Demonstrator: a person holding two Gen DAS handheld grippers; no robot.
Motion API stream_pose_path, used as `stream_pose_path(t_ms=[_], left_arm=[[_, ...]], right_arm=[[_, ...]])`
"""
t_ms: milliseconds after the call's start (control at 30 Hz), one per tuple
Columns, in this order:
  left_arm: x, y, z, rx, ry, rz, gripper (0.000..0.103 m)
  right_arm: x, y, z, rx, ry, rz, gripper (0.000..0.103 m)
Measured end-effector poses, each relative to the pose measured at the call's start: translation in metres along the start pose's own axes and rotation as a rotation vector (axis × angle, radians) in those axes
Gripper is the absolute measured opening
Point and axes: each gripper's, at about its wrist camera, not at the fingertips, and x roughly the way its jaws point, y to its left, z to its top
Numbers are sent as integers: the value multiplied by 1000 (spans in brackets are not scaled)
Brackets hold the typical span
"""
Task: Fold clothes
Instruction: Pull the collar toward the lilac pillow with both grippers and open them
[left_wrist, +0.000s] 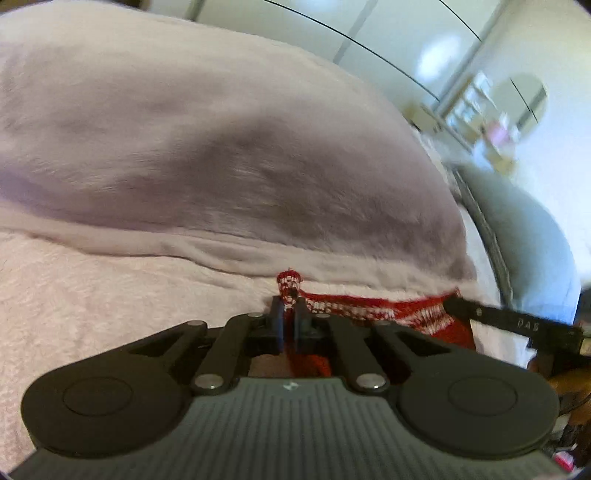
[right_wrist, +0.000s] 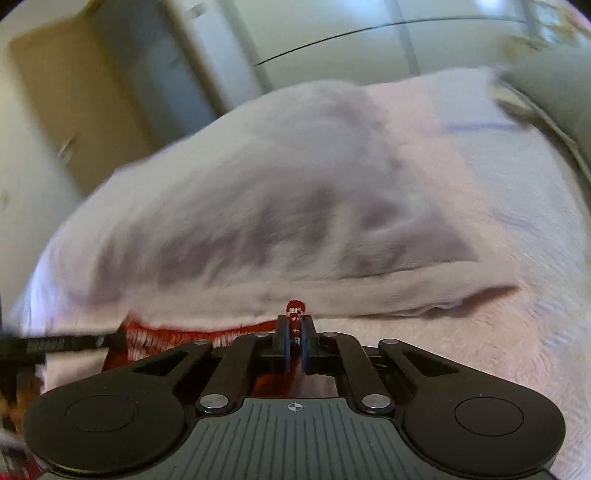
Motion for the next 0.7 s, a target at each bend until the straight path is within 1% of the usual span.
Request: stream_pose_path(t_ms=[67, 133, 167, 200, 233, 267, 300, 367, 400, 467, 533, 600, 633, 700], left_arm=[[4, 7, -2, -22, 20, 12, 6], [7, 6, -4, -21, 35, 28, 7], [9, 5, -5, -20, 42, 36, 9], [5, 3, -3, -23, 38, 44, 13], [-3, 2, -2, -28, 20, 63, 14], [-12, 0, -2, -34, -1, 85, 16], [-25, -1, -4, -37, -18, 101, 16], [-54, -5, -11, -41, -51, 130, 16], [-68, -7, -14, -44, -67, 145, 16], [-100, -15, -31, -35, -56, 134, 15], [-130, -30, -59, -8, -37, 121, 15], [-147, -41, -93, 10, 12, 129, 14], [-155, -46, -110, 19, 38, 134, 14], [-158, -43, -146, -22, 128, 211, 13]], right_arm=[[9, -8, -7, 57, 26, -23, 3], [14, -8, -12, 57, 43, -37, 4], [13, -7, -10, 64, 48, -36, 4], [12, -7, -6, 86, 60, -30, 13], [8, -7, -2, 106, 69, -28, 23], [1, -7, 1, 121, 65, -40, 41], [-13, -6, 4, 127, 39, -67, 50], [-51, -5, 4, 116, -18, -100, 50], [-70, -2, 0, 108, -17, -106, 50], [-106, 6, -10, 86, -14, -120, 50], [-141, 24, -33, 38, 4, -140, 50], [-164, 42, -65, -27, 52, -174, 50], [-168, 49, -82, -46, 93, -196, 50], [-167, 52, -120, -42, 202, -268, 50]])
